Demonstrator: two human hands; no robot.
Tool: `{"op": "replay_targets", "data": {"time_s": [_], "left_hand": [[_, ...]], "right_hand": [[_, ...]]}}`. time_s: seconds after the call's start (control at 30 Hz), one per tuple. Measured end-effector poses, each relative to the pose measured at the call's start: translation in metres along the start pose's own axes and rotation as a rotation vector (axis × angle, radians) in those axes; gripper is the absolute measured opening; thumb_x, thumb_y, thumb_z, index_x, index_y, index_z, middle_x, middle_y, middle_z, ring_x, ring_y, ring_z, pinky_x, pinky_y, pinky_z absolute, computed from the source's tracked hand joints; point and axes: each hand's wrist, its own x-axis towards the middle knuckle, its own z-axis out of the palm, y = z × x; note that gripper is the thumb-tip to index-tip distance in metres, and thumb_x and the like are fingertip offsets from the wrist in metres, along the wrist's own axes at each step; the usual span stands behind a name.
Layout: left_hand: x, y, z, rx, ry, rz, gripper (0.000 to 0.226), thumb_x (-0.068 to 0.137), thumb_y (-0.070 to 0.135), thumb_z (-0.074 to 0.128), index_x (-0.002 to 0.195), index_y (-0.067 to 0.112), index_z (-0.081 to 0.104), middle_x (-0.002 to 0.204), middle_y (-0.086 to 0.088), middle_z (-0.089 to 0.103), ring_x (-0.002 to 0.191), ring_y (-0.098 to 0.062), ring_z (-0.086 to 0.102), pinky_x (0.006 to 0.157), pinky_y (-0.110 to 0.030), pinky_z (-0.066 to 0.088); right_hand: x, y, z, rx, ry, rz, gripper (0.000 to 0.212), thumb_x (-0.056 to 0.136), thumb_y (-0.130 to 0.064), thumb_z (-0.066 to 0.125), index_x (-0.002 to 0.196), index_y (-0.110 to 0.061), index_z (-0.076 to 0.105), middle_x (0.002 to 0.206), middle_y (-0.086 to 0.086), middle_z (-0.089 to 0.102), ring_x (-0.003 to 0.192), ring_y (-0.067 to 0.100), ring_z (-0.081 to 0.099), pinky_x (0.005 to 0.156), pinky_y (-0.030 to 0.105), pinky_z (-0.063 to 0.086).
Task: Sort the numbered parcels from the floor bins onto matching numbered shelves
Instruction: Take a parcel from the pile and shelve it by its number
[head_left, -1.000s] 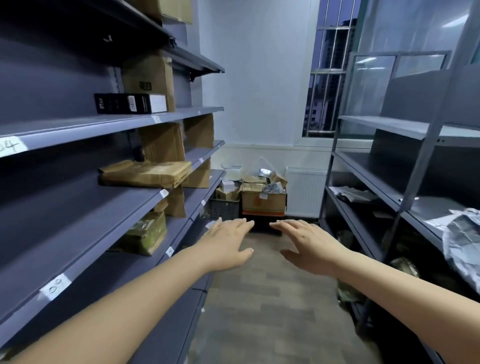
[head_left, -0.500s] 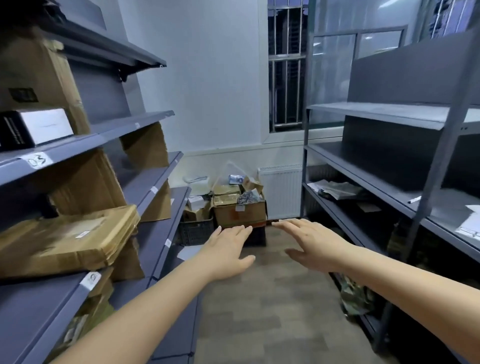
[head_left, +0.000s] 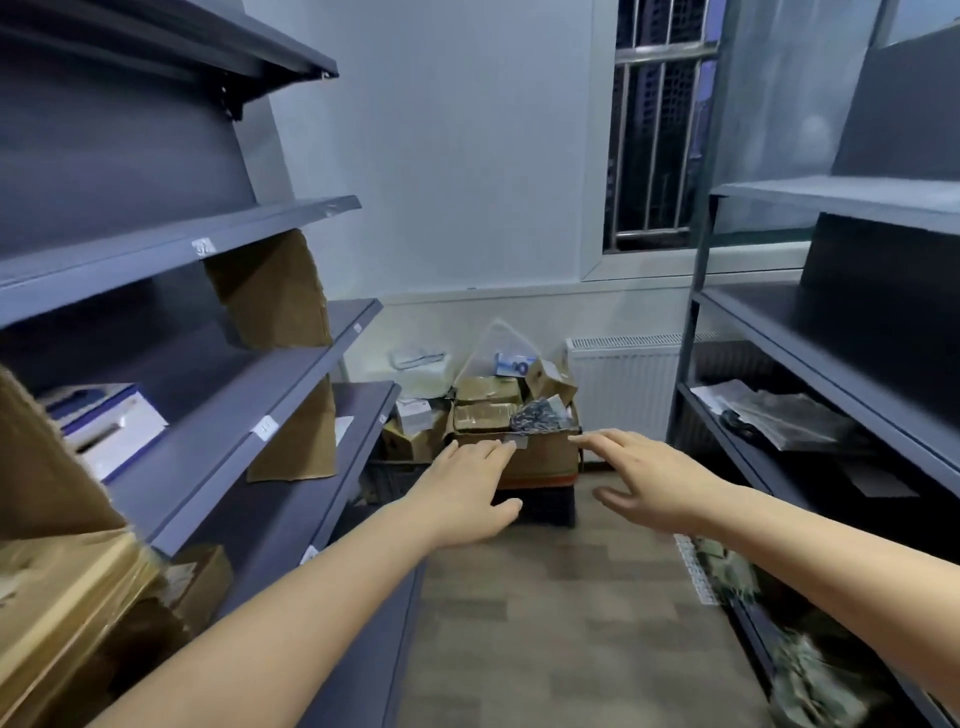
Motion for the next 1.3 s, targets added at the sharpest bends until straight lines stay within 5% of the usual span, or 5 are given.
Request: {"op": "replay_targets", "data": {"time_s": [0.6, 0.9, 1.3], "left_hand": [[0.368, -0.211, -0.025, -0.082, -0.019, -0.049, 0.068, 0.096, 0.039, 0.050, 0.153, 0.015, 0.022, 0.156, -0.004, 0.028, 0.141, -0.021, 0.029, 0.114, -0.033, 0.029], [0.525, -0.319, -0.001, -0.113, -0.088, -0.143, 0.075, 0.092, 0.045, 0.052, 0.153, 0.019, 0.018, 0.158, -0.002, 0.024, 0.143, -0.021, 0.024, 0.117, -0.039, 0.024], [0.708, -0.455, 0.025, -0.124, -0.143, -0.431, 0.065, 0.091, 0.048, 0.053, 0.145, 0.015, 0.036, 0.149, -0.004, 0.039, 0.135, -0.023, 0.037, 0.109, -0.034, 0.032]], "right_hand": [[0.388, 0.172, 0.040, 0.022, -0.059, 0.016, 0.061, 0.096, -0.036, 0.052, 0.150, -0.027, 0.025, 0.151, -0.001, 0.036, 0.131, 0.021, 0.044, 0.104, 0.036, 0.040], [0.574, 0.240, 0.081, 0.001, -0.158, -0.095, 0.070, 0.093, -0.043, 0.053, 0.153, -0.026, 0.021, 0.156, -0.003, 0.029, 0.137, 0.019, 0.036, 0.110, 0.035, 0.034], [0.853, 0.340, 0.145, 0.009, -0.310, -0.296, 0.076, 0.092, -0.052, 0.053, 0.154, -0.027, 0.018, 0.158, -0.002, 0.025, 0.139, 0.021, 0.034, 0.109, 0.036, 0.034]]}}
